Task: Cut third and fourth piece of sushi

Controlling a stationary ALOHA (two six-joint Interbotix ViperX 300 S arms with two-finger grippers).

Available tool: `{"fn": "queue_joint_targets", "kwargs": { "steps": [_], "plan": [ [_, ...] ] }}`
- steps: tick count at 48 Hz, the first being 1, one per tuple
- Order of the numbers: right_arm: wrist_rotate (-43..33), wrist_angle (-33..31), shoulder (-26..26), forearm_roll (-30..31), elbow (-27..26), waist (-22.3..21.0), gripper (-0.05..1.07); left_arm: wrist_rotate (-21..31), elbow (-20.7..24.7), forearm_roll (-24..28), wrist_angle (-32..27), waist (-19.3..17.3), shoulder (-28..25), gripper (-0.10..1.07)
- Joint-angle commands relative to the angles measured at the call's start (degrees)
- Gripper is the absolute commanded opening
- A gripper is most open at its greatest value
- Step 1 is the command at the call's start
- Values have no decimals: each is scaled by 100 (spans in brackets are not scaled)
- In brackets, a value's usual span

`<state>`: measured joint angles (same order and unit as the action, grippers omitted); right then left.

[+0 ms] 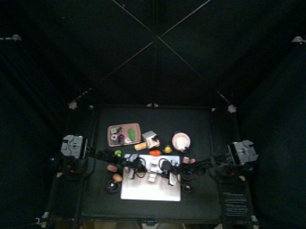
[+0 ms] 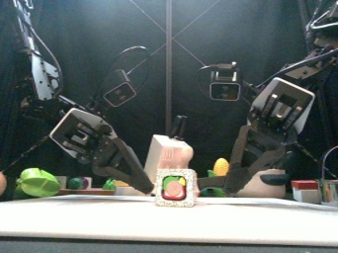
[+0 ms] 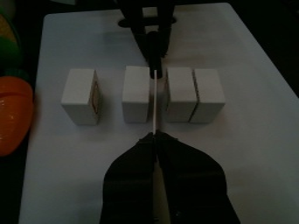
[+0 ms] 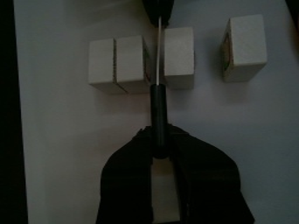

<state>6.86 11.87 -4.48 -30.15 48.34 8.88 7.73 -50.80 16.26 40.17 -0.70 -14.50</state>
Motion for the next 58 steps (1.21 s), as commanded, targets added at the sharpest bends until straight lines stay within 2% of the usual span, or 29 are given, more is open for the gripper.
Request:
{"fn": "queue_joint_targets", "kwargs": {
  "steps": [1,19,29,44,58],
  "plan": [
    [18,26,325,26,-272,-35,31,0,202,44,53,18,316,40],
    [18,-167,861,185,-360,53,31,-9,123,264,-97,325,1028,40],
    [18,-176,817,158,-378,193,31,9,88,334,-114,439,914,40],
    [9,-176,606,88,-387,264,31,-9,79,79,-114,448,483,40],
    [9,-149,554,123,-396,229,31,-18,105,70,-114,369,536,40]
  ]
}}
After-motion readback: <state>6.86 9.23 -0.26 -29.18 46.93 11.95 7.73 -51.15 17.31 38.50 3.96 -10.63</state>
